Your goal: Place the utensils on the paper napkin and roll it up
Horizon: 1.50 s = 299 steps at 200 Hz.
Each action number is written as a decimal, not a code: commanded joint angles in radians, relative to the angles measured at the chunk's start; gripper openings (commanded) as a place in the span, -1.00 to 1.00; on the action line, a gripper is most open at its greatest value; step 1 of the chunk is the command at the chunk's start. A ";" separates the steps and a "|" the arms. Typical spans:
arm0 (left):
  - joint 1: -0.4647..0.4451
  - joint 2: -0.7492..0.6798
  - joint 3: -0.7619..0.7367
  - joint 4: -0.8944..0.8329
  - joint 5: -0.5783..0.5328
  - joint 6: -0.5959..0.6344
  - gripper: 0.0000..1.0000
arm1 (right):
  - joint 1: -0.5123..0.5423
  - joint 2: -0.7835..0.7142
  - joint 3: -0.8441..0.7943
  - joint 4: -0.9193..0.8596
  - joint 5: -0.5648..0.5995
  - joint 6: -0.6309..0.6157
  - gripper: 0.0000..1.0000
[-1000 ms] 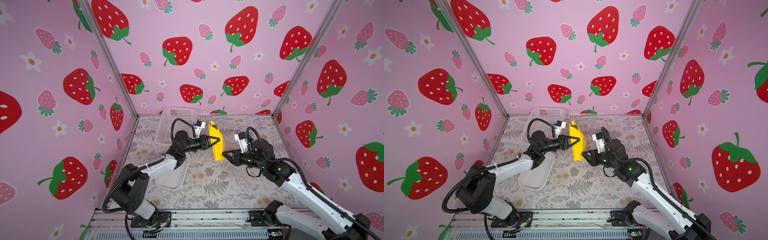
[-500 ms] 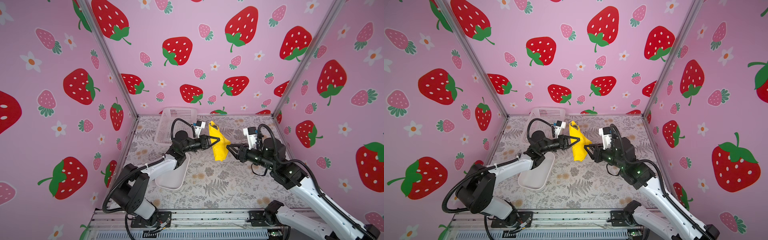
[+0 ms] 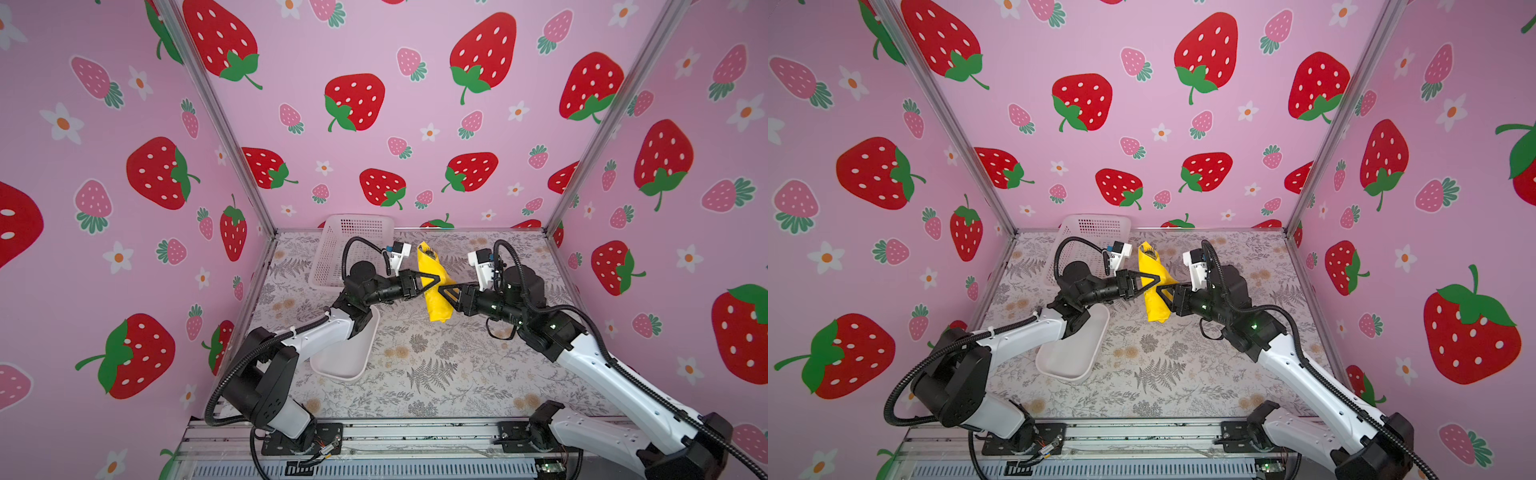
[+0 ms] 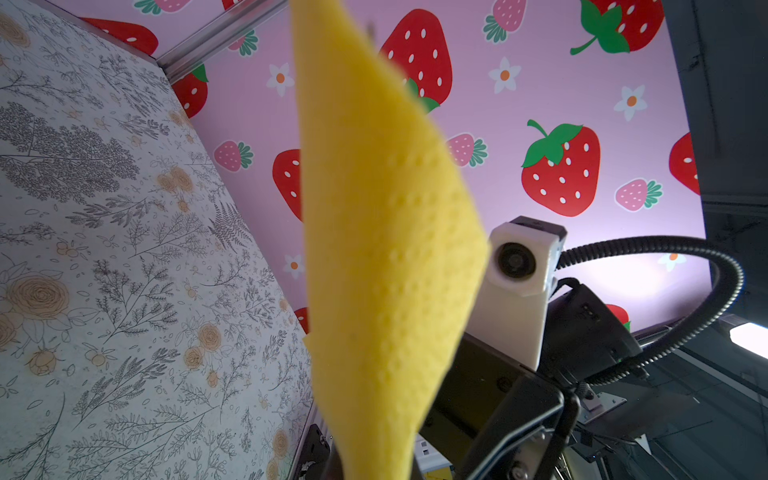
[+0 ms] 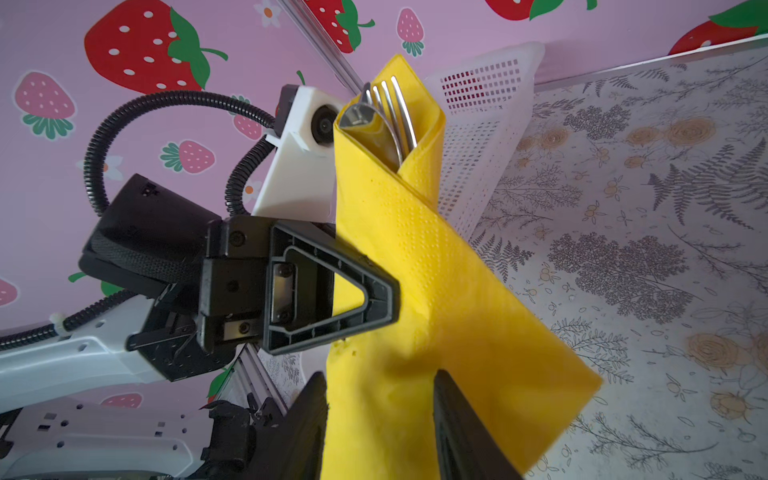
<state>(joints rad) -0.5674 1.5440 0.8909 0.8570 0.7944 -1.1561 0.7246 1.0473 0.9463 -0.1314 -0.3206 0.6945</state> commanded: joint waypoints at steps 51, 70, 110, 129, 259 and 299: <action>0.002 -0.033 0.021 0.079 0.014 -0.020 -0.87 | 0.005 0.025 -0.049 0.095 -0.056 0.020 -0.11; 0.002 -0.035 0.024 0.081 0.014 -0.022 -0.87 | 0.005 0.028 -0.066 0.124 -0.099 0.029 -0.12; 0.003 -0.033 0.026 0.098 0.019 -0.036 -0.87 | 0.006 0.026 -0.099 0.190 -0.187 0.039 -0.16; 0.001 -0.034 0.028 0.101 0.023 -0.039 -0.87 | 0.006 0.024 -0.110 0.211 -0.208 0.040 -0.21; 0.001 -0.047 0.044 0.108 0.063 -0.042 -0.87 | -0.039 0.040 -0.173 0.423 -0.392 0.138 -0.27; 0.000 -0.042 0.054 0.114 0.076 -0.045 -0.87 | -0.045 0.057 -0.182 0.476 -0.429 0.164 -0.26</action>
<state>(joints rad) -0.5663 1.5265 0.8917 0.8940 0.8478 -1.1828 0.6785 1.0939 0.7719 0.2527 -0.6842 0.8299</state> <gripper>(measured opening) 0.096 0.368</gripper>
